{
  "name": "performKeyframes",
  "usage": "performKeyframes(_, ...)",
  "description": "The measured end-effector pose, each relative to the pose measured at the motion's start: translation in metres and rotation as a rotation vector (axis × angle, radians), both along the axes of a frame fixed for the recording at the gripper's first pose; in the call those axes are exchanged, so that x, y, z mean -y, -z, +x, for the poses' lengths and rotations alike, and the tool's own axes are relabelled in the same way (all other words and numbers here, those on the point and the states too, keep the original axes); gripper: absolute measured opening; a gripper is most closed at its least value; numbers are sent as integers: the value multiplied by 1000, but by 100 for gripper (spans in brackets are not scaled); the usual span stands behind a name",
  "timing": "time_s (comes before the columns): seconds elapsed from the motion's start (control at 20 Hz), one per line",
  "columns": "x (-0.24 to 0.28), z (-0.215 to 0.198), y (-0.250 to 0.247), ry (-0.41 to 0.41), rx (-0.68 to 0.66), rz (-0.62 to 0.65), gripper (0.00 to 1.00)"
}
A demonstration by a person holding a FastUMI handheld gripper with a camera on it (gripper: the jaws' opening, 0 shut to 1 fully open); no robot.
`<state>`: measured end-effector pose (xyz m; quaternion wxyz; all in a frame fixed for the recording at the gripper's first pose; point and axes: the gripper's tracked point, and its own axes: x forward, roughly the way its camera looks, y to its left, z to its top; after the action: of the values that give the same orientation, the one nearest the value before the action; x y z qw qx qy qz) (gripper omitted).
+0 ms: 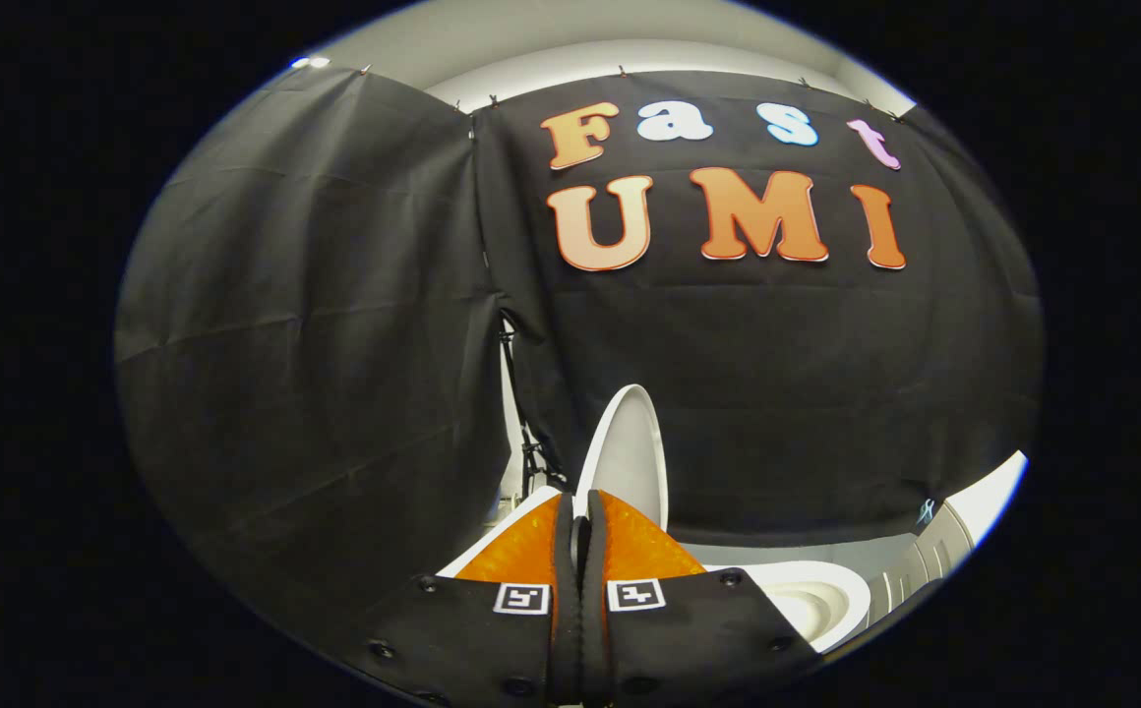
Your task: Open the toilet lid.
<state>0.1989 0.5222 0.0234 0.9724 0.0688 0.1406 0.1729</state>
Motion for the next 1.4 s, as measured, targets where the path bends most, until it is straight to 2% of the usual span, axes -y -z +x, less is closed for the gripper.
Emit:
performKeyframes(0.4, -59, -6, 10, -62, -6, -43, 9)
performKeyframes(0.8, -75, -11, 14, -90, -28, -56, 9)
performKeyframes(0.9, -69, -9, 13, -65, -18, -65, 11)
performKeyframes(1.05, -66, -11, 14, -69, -24, -68, 22)
performKeyframes(1.15, -64, -13, 17, -75, -50, -46, 22)
performKeyframes(1.25, -68, -17, 21, -101, -112, 18, 37)
performKeyframes(1.4, -47, -10, 17, -68, -104, 25, 68)
